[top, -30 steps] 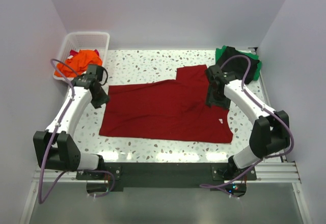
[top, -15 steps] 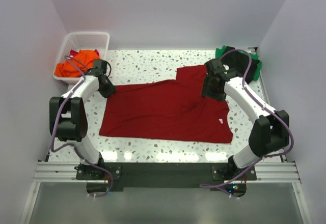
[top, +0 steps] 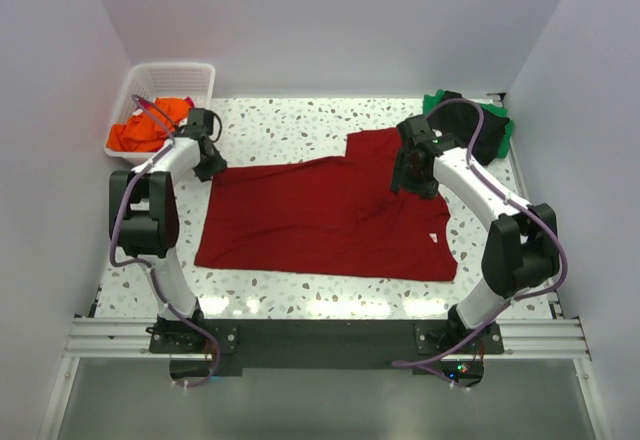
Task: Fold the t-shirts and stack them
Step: Fold the tshirt
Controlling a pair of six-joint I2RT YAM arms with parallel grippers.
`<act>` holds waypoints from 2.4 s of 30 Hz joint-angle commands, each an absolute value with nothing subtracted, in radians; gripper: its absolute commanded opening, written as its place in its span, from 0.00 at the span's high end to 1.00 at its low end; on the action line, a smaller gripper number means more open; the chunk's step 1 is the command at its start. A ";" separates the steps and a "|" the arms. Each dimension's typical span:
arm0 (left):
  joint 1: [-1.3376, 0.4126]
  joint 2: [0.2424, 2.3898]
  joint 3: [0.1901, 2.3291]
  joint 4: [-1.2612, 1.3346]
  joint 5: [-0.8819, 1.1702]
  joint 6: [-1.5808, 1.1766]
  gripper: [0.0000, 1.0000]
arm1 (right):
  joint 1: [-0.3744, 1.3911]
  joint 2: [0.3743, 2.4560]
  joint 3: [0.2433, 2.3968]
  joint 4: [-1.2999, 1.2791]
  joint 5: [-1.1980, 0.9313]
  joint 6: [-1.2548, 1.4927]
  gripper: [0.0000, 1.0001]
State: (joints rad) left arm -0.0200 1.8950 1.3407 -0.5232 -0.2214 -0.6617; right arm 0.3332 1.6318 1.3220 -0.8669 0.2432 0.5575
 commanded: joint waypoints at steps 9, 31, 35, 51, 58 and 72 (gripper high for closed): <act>-0.009 1.960 1.379 -0.449 -0.244 -0.612 0.66 | 0.330 1.677 1.399 -0.871 0.241 0.546 0.38; 0.000 1.884 1.443 -0.503 -0.256 -0.627 1.00 | 0.331 1.709 1.424 -0.881 0.262 0.592 0.44; 0.000 1.836 1.437 -0.499 -0.259 -0.638 1.00 | 0.330 1.761 1.471 -0.864 0.270 0.597 0.43; 0.000 1.827 1.465 -0.544 -0.169 -0.598 0.87 | 0.328 2.039 1.841 -0.910 0.259 0.572 0.41; 0.000 1.945 1.499 -0.626 -0.175 -0.606 0.70 | 0.330 2.014 1.786 -0.902 0.261 0.577 0.40; 0.000 2.037 1.523 -0.627 -0.196 -0.601 0.66 | 0.328 2.023 1.799 -0.905 0.262 0.580 0.40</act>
